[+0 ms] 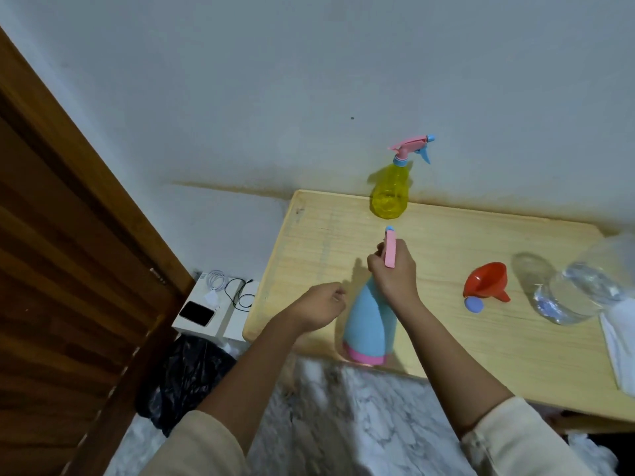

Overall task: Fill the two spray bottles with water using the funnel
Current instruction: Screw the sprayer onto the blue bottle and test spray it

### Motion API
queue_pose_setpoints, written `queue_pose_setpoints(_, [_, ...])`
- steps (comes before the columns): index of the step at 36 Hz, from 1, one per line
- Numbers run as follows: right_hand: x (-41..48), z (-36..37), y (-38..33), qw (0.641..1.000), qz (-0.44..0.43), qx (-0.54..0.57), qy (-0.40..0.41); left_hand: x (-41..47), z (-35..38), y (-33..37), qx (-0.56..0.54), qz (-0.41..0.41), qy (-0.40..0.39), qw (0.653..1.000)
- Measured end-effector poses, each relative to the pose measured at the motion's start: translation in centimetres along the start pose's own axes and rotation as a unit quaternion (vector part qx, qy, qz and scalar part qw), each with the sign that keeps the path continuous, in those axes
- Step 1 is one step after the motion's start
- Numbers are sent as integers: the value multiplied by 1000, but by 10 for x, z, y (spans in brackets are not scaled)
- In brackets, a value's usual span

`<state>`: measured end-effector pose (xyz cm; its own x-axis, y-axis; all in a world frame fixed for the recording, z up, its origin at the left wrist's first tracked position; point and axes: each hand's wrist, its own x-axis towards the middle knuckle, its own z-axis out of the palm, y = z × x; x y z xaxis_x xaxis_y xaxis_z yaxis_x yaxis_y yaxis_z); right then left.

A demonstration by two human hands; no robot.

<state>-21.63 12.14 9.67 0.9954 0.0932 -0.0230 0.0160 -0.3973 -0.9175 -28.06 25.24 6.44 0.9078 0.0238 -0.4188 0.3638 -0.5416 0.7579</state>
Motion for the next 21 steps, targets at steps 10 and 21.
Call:
queue_pose_setpoints(10, [60, -64, -13, 981, -96, 5, 169, 65, 52, 71, -35, 133, 27, 990])
queue_pose_setpoints(21, [176, -146, 24, 990, -134, -37, -18, 183, 52, 158, -101, 162, 53, 980])
